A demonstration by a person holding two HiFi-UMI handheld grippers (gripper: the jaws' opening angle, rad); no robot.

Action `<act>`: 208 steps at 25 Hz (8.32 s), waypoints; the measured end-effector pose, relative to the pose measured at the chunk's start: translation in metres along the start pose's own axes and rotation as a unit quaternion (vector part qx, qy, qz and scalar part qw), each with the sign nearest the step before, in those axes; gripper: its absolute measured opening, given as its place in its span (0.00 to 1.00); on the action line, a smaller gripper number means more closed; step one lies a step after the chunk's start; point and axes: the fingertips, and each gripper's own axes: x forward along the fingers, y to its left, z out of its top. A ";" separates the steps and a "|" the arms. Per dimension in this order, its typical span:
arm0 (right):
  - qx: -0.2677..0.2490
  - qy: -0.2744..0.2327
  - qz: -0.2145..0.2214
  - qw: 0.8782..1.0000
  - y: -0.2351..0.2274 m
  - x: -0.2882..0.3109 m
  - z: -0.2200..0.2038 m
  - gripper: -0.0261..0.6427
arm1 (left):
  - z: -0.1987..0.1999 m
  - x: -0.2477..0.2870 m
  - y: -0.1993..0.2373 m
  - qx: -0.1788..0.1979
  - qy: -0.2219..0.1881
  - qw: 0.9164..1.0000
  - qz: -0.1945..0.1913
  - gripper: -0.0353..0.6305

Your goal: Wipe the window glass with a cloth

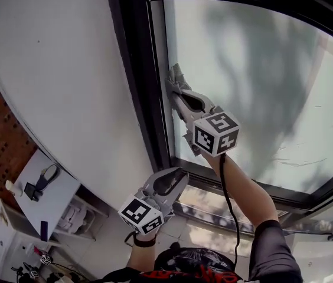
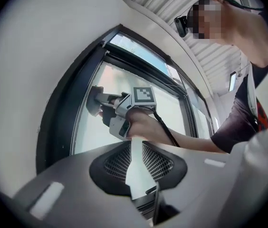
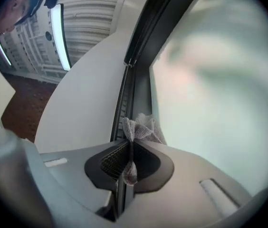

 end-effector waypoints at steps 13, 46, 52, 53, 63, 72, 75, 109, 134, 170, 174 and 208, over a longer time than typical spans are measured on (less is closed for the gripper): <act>-0.087 -0.044 -0.284 0.954 -0.150 -0.253 0.059 0.08 | -0.015 0.076 -0.056 -0.022 0.008 0.991 -0.133 0.15; -0.016 0.023 -0.013 1.000 0.002 -0.012 -0.052 0.08 | -0.012 0.013 0.003 -0.013 0.016 0.999 -0.030 0.15; -0.039 0.015 -0.138 0.990 -0.071 -0.083 -0.045 0.08 | -0.016 0.031 -0.013 -0.018 0.019 0.998 -0.063 0.15; -0.049 0.009 -0.171 0.984 -0.089 -0.114 -0.037 0.08 | -0.018 0.041 -0.020 -0.019 0.021 0.996 -0.080 0.15; -0.133 0.035 -0.516 0.846 -0.216 -0.493 0.046 0.08 | -0.038 0.139 -0.167 -0.038 0.027 0.953 -0.299 0.15; -0.168 0.055 -0.666 0.725 -0.231 -0.651 0.083 0.08 | -0.047 0.145 -0.202 -0.024 0.047 0.948 -0.315 0.15; -0.178 0.025 -0.550 0.815 -0.213 -0.547 0.071 0.08 | -0.047 0.143 -0.186 -0.020 0.046 0.956 -0.288 0.15; -0.077 -0.010 -0.621 0.780 -0.244 -0.633 0.038 0.08 | -0.051 0.126 -0.149 -0.041 0.037 0.965 -0.258 0.15; 0.019 0.040 -0.069 0.997 -0.006 -0.041 -0.142 0.08 | -0.020 -0.001 0.000 -0.006 0.021 1.000 -0.006 0.15; -0.004 -0.035 -0.185 0.982 -0.042 -0.211 -0.107 0.08 | -0.030 0.039 -0.041 0.000 0.036 0.998 -0.053 0.15; 0.045 -0.001 -0.074 0.996 -0.003 -0.102 -0.154 0.08 | -0.020 0.000 -0.009 0.010 0.035 0.999 0.010 0.15; 0.033 -0.011 -0.395 0.918 -0.112 -0.355 -0.151 0.08 | -0.040 0.092 -0.099 -0.002 0.015 0.985 -0.171 0.12</act>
